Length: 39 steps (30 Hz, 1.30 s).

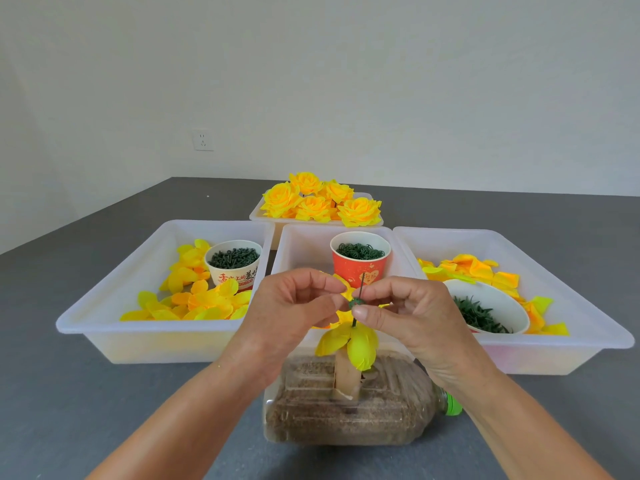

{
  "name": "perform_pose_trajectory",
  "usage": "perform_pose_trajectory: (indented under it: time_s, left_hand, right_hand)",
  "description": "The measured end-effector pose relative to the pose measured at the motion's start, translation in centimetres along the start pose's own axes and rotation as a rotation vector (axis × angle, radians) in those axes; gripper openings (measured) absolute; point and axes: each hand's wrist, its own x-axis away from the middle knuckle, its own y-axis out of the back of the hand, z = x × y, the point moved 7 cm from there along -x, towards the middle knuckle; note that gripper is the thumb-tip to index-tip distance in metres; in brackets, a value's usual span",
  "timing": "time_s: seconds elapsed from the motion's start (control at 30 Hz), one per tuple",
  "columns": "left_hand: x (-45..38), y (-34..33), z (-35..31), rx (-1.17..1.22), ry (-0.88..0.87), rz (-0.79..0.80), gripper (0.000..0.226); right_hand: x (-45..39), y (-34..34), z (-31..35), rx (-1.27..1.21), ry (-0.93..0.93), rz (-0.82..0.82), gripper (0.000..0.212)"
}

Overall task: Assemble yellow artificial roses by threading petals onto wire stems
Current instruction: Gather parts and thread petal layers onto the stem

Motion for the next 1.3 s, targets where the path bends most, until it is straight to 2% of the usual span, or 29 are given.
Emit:
perform_pose_trajectory:
  time_s: [0.27, 0.63, 0.73, 0.87, 1.1, 1.3]
  left_hand:
    - [0.4, -0.5, 0.6, -0.071, 0.006, 0.028, 0.004]
    - [0.4, -0.7, 0.4, -0.135, 0.001, 0.032, 0.009]
    - [0.5, -0.6, 0.3, -0.149, -0.006, 0.013, 0.013]
    - [0.4, -0.5, 0.0, -0.194, -0.009, -0.012, 0.014]
    - [0.1, -0.2, -0.5, -0.347, -0.03, -0.023, 0.014]
    - [0.1, -0.3, -0.7, -0.407, -0.033, 0.009, 0.014]
  right_hand:
    - [0.6, -0.3, -1.2, -0.003, -0.065, 0.045, 0.017]
    - [0.4, 0.2, -0.8, 0.132, -0.128, 0.043, 0.017]
    - [0.4, 0.2, -0.7, 0.141, -0.127, 0.069, 0.011]
    - [0.3, 0.3, -0.8, 0.099, -0.139, 0.024, 0.008]
    - [0.3, 0.5, -0.4, 0.117, -0.091, -0.027, 0.013]
    - [0.2, 0.3, 0.0, 0.247, -0.078, 0.016, 0.007]
